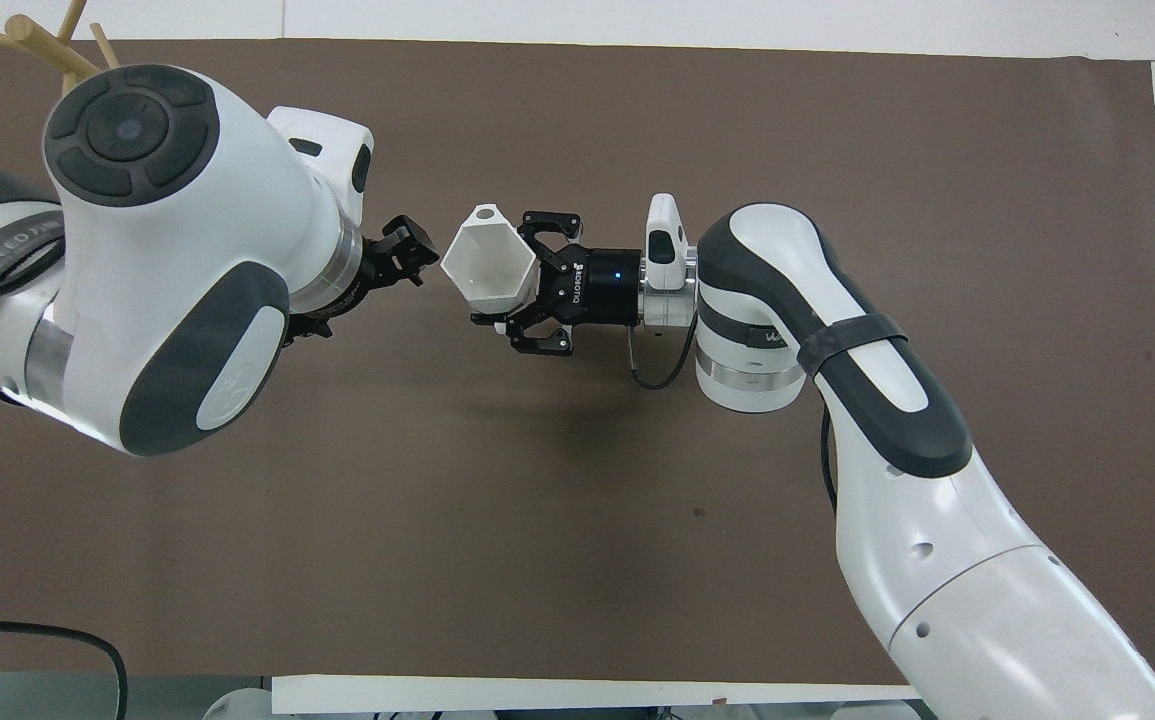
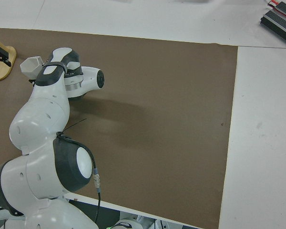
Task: Hang cup on rack
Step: 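Grasp the cup with the left gripper from the right gripper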
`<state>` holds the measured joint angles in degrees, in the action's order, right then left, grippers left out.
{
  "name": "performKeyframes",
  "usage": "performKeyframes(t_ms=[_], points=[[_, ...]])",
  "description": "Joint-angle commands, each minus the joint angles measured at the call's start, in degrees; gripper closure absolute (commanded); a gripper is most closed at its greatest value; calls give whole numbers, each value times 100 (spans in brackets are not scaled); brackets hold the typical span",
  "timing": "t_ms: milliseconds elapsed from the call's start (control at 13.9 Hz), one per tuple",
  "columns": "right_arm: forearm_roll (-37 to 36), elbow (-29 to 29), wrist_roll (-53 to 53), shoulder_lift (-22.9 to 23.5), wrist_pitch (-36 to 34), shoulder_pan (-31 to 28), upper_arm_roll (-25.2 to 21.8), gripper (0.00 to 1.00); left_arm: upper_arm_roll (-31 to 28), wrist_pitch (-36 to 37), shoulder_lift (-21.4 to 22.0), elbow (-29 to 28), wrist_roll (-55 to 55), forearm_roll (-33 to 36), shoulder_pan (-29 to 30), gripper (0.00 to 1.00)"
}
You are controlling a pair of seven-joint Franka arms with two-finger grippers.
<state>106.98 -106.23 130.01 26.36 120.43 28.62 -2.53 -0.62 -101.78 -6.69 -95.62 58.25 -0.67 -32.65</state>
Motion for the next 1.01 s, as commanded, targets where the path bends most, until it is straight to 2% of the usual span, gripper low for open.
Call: performKeyframes(t_ms=[0,287,646,718,790,933], points=[[324,-3,209,-25,323,249,24,85,-88,-17,-156,280,275,-91,-154,0],[464,6,218,-25,446,328,33,84,-79,-79,-324,360,618,-83,-241,1],[596,24,314,-25,472,346,33,84,-70,-140,-263,140,565,-91,-268,11],[605,24,323,-25,464,346,33,83,-62,-158,-236,44,565,-118,-277,16],[605,24,315,-51,490,355,33,83,-62,-193,-218,-9,574,-153,-277,28],[614,33,323,-52,473,346,42,83,-62,-193,-218,-18,556,-223,-268,73]])
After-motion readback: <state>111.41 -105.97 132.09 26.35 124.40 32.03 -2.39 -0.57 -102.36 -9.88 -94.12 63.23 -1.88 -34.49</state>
